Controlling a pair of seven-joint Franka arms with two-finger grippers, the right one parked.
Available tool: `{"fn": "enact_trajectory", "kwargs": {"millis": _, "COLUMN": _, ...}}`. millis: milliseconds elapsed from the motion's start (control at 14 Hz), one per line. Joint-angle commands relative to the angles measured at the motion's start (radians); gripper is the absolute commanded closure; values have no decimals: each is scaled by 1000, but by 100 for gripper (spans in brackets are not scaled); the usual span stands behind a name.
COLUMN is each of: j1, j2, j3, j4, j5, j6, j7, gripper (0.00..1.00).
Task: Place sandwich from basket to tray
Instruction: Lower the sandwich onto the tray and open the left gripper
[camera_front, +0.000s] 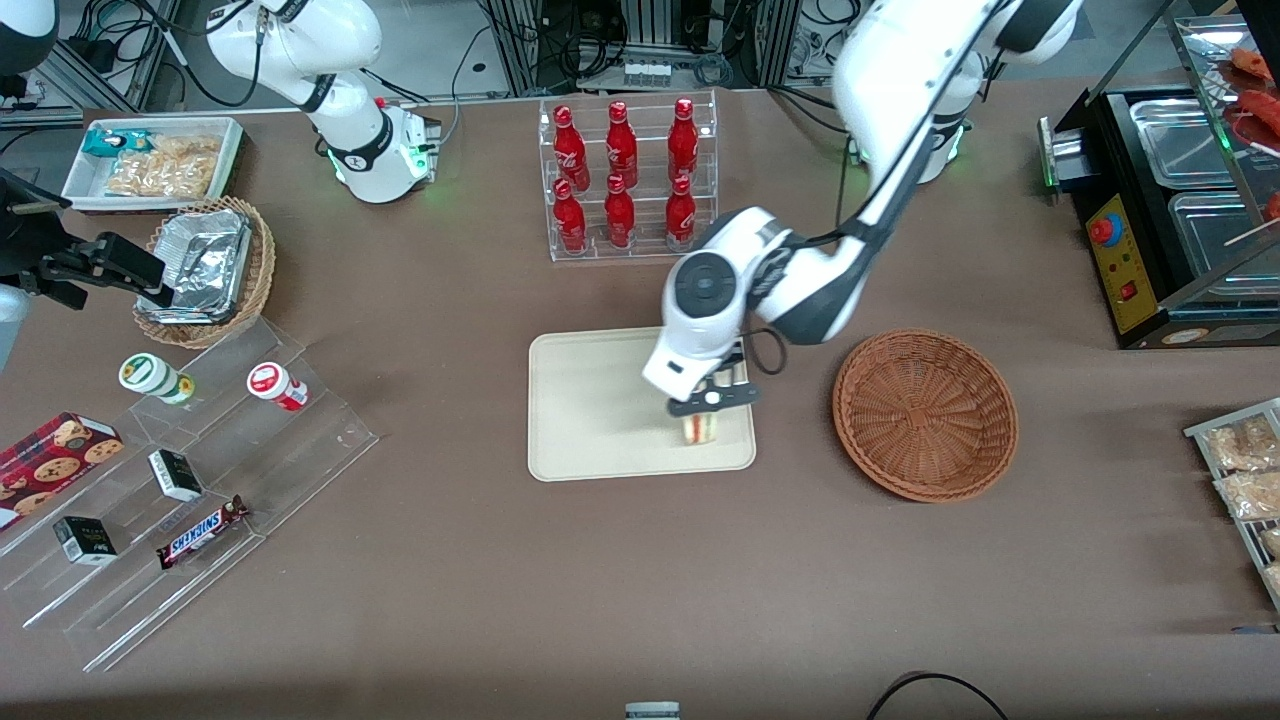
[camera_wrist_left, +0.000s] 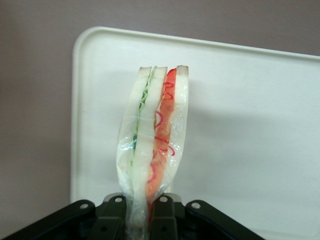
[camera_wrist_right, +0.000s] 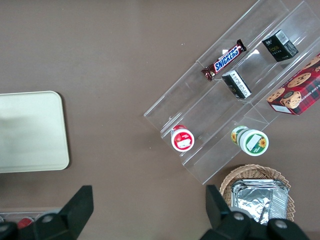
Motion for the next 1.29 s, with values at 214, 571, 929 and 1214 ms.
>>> {"fn": "enact_trajectory", "kwargs": {"millis": 214, "j1": -102, "j2": 163, "j3": 13, "j4": 204, "j5": 21, "j6": -37, "j7": -89, "gripper": 100}}
{"fn": "enact_trajectory", "kwargs": {"millis": 571, "j1": -97, "j2": 170, "j3": 13, "j4": 204, "j5": 29, "j6": -27, "j7": -104, "gripper": 1}}
{"fn": "enact_trajectory", "kwargs": {"millis": 929, "j1": -91, "j2": 104, "j3": 16, "j4": 197, "j5": 37, "j6": -49, "j7": -127, "gripper": 0}}
{"fn": "enact_trajectory", "kwargs": {"millis": 1214, "j1": -65, "j2": 50, "j3": 37, "j4": 194, "j5": 40, "j6": -184, "j7": -100, "gripper": 0}}
